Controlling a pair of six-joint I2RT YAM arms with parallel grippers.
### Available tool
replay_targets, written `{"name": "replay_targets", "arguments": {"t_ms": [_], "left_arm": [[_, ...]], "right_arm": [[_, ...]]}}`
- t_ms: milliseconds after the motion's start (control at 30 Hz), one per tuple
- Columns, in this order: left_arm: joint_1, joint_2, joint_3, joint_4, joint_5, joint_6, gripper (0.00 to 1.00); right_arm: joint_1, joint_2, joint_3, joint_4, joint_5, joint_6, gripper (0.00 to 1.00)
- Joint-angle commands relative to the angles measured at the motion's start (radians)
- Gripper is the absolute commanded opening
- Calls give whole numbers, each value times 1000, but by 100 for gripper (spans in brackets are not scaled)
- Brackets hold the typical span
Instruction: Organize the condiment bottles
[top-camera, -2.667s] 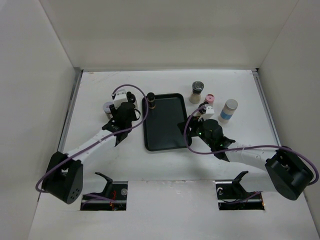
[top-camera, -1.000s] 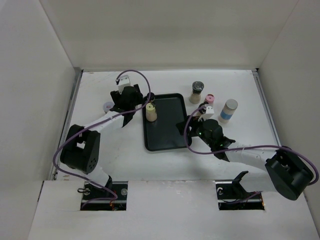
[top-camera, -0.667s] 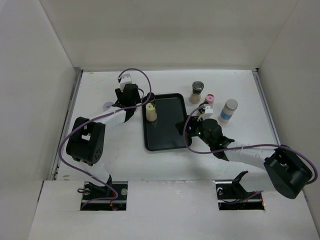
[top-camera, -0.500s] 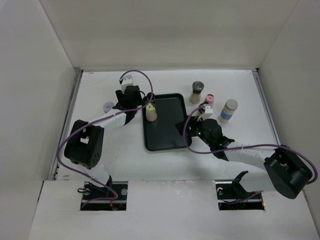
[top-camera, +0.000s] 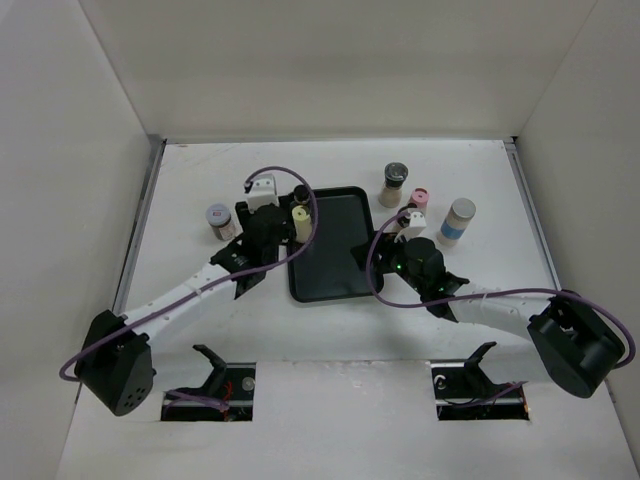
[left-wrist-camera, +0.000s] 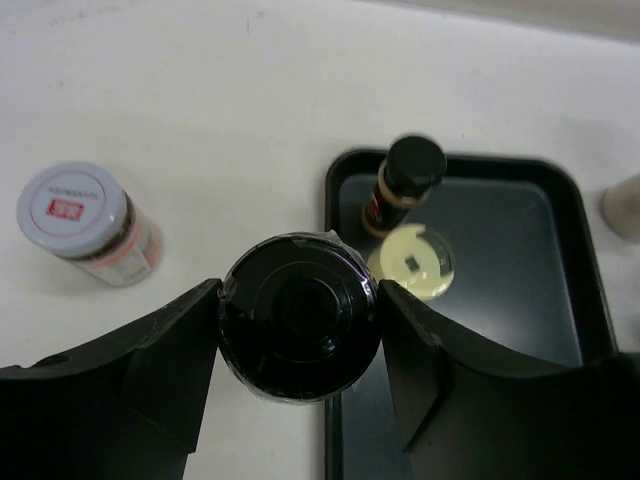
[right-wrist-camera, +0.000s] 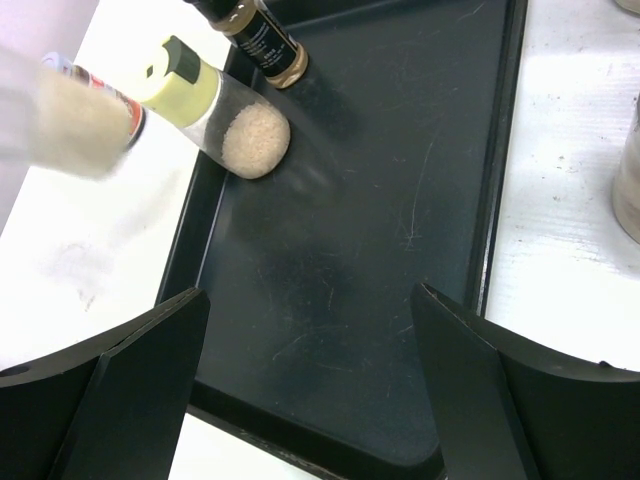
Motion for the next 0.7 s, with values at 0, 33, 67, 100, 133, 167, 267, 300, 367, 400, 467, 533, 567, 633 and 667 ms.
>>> {"name": "replay_targets", "arguments": {"t_ms": [0, 33, 67, 100, 133, 167, 267, 300, 367, 400, 467, 533, 567, 633, 667], "left_arm": [[-80, -7, -25, -14, -23, -54, 32], [-95, 7, -21, -3, -20, -63, 32], [-109, 22, -11, 7, -14, -70, 32], [-123, 36, -1, 18, -3, -73, 32], [-135, 45, 7, 29, 3, -74, 32], [-149, 53, 10, 43, 0, -74, 32], [-150, 79, 12, 83, 12, -76, 33], [-149, 90, 16, 90, 23, -76, 33], [-156, 119, 25, 103, 38, -79, 33], [-160, 136, 25, 112, 44, -80, 33], [-166, 171, 30, 126, 56, -85, 34], [-166, 199, 26, 146, 58, -90, 34], [-167, 211, 16, 164, 55, -91, 35], [-163, 235, 6, 198, 60, -99, 37], [-163, 245, 4, 205, 63, -102, 38]], "right_arm": [[3, -30, 20, 61, 0, 3, 88], [3, -32, 19, 66, 3, 0, 88], [3, -32, 16, 66, 9, 2, 88], [2, -27, 16, 67, 9, 5, 88], [-1, -23, 17, 61, 3, 9, 88], [2, -23, 20, 57, 2, 9, 88], [3, -36, 17, 60, 11, -1, 88], [3, -36, 16, 61, 11, 3, 88], [-1, -33, 17, 54, 5, 8, 88], [2, -38, 17, 52, 8, 5, 88], [2, -49, 13, 58, 12, 2, 88], [-3, -42, 11, 57, 6, 9, 88], [-4, -41, 14, 52, 5, 9, 88], [0, -44, 16, 52, 11, 3, 88], [2, -46, 14, 58, 12, 2, 88]]}}
